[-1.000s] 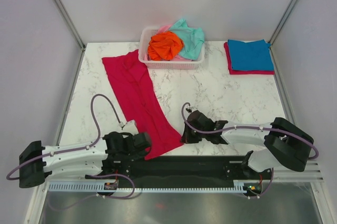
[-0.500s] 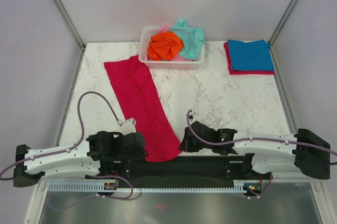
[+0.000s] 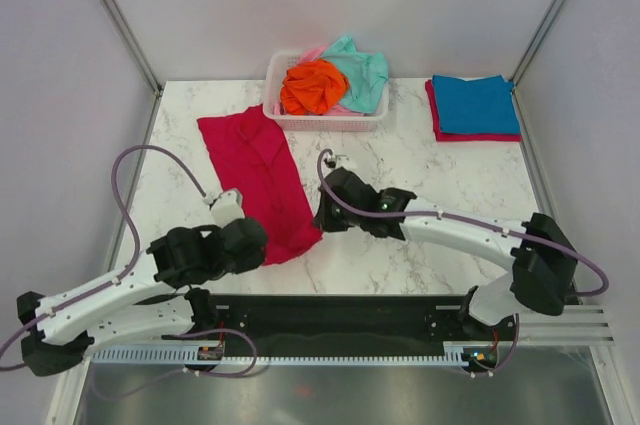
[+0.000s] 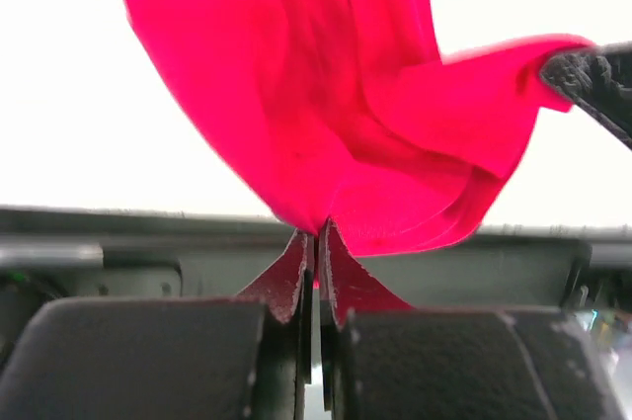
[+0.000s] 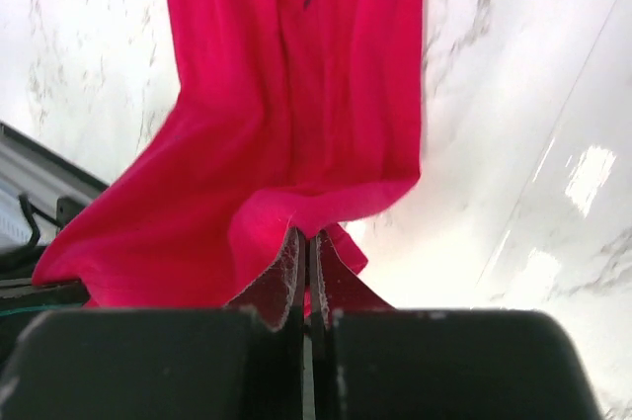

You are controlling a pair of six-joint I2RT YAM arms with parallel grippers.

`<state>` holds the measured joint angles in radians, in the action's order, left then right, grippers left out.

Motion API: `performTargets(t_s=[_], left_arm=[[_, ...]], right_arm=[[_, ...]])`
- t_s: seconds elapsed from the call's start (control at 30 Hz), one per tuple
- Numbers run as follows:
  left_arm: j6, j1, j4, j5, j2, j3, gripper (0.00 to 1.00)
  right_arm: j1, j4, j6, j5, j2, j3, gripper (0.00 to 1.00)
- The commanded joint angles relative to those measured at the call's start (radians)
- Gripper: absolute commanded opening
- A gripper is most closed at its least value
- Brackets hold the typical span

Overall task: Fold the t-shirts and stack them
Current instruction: Fold the tshirt

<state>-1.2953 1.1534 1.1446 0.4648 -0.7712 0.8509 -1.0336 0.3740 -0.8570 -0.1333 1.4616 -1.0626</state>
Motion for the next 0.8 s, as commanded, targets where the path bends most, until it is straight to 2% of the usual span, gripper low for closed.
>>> performTargets(t_s=[0.0, 0.03, 0.1, 0.13, 0.27, 0.4, 0.5, 0.77], left_arm=[[0.322, -0.245, -0.127, 0.020, -0.008, 0.042, 0.02], [0.434, -0.314, -0.164, -0.067, -0.010, 0.042, 0.02], [0.511, -0.465, -0.204, -0.127, -0.019, 0.053, 0.02], [0.566, -0.501, -0.224, -0.156, -0.031, 0.057, 0.02], [0.657, -0.638, -0.258, -0.195, -0.106, 0.100, 0.02], [0.744, -0.863, -0.336, -0.366, -0.184, 0.079, 0.02], [0.791, -0.976, -0.402, -0.422, -0.211, 0.048, 0.02], [0.850, -1.103, -0.500, -0.515, -0.359, 0.046, 0.02]], right_arm=[[0.073, 0.026, 0.120, 0.064, 0.099, -0.150, 0.00], [0.082, 0.045, 0.134, 0.073, 0.124, -0.224, 0.00], [0.116, 0.068, 0.160, 0.090, 0.198, -0.304, 0.00], [0.124, 0.089, 0.185, 0.110, 0.224, -0.382, 0.00], [0.161, 0.141, 0.231, 0.162, 0.350, -0.558, 0.00], [0.205, 0.175, 0.265, 0.208, 0.483, -0.687, 0.00], [0.233, 0.203, 0.292, 0.238, 0.557, -0.776, 0.00], [0.274, 0.240, 0.331, 0.300, 0.690, -0.924, 0.00]])
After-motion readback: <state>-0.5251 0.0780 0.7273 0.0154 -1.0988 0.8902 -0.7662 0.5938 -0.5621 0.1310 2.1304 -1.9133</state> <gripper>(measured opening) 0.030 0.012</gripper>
